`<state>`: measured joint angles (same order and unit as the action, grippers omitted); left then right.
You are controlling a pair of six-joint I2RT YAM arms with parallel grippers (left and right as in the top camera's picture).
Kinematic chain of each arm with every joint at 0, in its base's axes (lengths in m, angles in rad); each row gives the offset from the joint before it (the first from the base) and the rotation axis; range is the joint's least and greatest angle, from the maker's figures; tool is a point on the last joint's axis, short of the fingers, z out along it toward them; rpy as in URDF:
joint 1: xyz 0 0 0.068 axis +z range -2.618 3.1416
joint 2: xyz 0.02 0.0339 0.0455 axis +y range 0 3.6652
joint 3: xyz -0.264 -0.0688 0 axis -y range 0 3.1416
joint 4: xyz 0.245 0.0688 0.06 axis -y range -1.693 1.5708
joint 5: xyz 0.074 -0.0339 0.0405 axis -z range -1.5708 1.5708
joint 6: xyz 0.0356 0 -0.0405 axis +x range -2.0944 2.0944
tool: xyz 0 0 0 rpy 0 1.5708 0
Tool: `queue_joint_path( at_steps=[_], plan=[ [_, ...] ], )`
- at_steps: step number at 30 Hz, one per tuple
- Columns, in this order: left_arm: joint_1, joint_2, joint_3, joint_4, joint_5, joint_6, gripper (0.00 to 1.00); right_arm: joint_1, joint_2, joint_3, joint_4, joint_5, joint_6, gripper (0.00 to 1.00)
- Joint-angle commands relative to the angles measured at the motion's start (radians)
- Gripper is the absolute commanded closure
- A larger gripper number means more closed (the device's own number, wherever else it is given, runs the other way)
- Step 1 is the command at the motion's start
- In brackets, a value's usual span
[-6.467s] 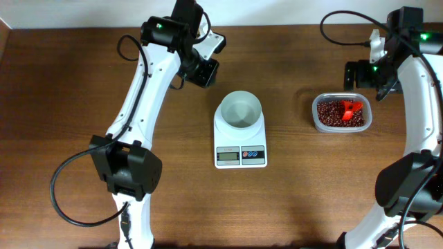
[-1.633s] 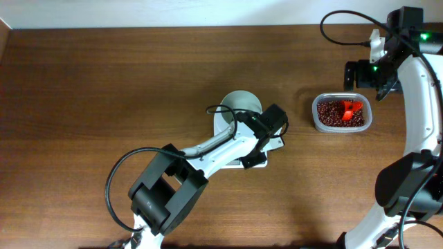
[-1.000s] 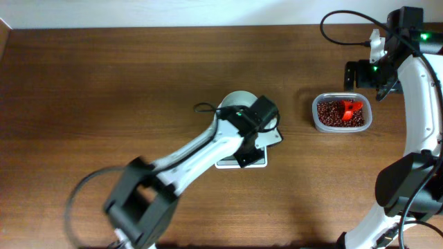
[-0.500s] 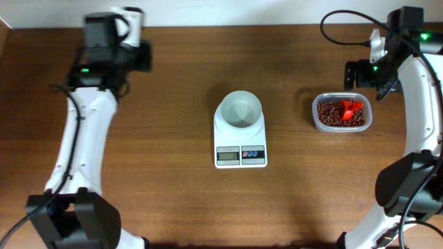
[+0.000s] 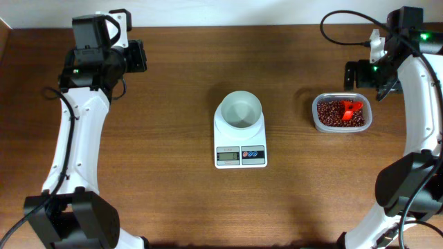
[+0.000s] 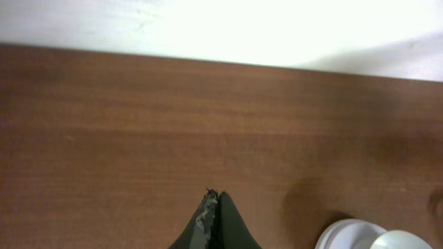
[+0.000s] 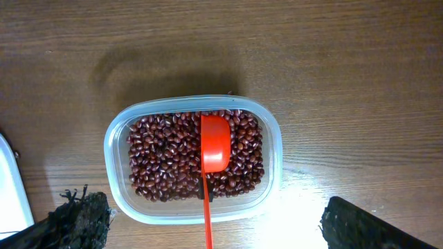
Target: Scoop item into bowl and weigh 50g on scale
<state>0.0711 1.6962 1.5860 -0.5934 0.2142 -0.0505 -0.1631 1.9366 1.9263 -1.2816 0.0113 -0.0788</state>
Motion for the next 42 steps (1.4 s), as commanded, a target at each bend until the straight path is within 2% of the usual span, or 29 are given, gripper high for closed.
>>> queue_joint_path(
  at_steps=[1, 2, 3, 4, 9, 33, 35, 40, 41, 42],
  plan=[
    [0.002, 0.008, 0.014, -0.031, 0.003, -0.013, 0.89, -0.001, 0.004, 0.011, -0.001, 0.008, 0.004, 0.01],
    [0.002, 0.008, 0.014, -0.035, 0.002, -0.013, 0.54, -0.001, 0.004, 0.011, -0.001, 0.008, 0.004, 0.01],
    [0.003, 0.01, 0.014, -0.037, -0.005, -0.013, 0.11, -0.001, 0.004, 0.011, -0.001, 0.008, 0.004, 0.01],
    [0.003, 0.011, 0.013, -0.039, -0.033, -0.013, 0.01, -0.001, 0.004, 0.011, -0.001, 0.008, 0.004, 0.01],
    [0.017, 0.011, 0.013, -0.106, -0.317, -0.013, 0.01, -0.001, 0.004, 0.011, -0.001, 0.008, 0.004, 0.01],
    [0.023, 0.011, 0.013, -0.108, -0.316, -0.013, 0.01, -0.001, 0.004, 0.011, -0.001, 0.008, 0.004, 0.01],
    [0.023, 0.011, 0.013, -0.108, -0.316, -0.013, 0.01, -0.001, 0.004, 0.011, 0.072, 0.008, 0.005, 0.01],
    [0.023, 0.011, 0.013, -0.108, -0.316, -0.013, 0.01, 0.0, 0.004, 0.011, 0.184, -0.308, 0.039, 0.01],
    [0.023, 0.011, 0.013, -0.108, -0.316, -0.013, 0.01, 0.0, 0.004, 0.011, 0.202, -0.406, 0.04, 0.18],
    [0.023, 0.011, 0.013, -0.108, -0.316, -0.013, 0.01, 0.001, 0.004, 0.011, 0.204, -0.427, 0.105, 0.94]
  ],
)
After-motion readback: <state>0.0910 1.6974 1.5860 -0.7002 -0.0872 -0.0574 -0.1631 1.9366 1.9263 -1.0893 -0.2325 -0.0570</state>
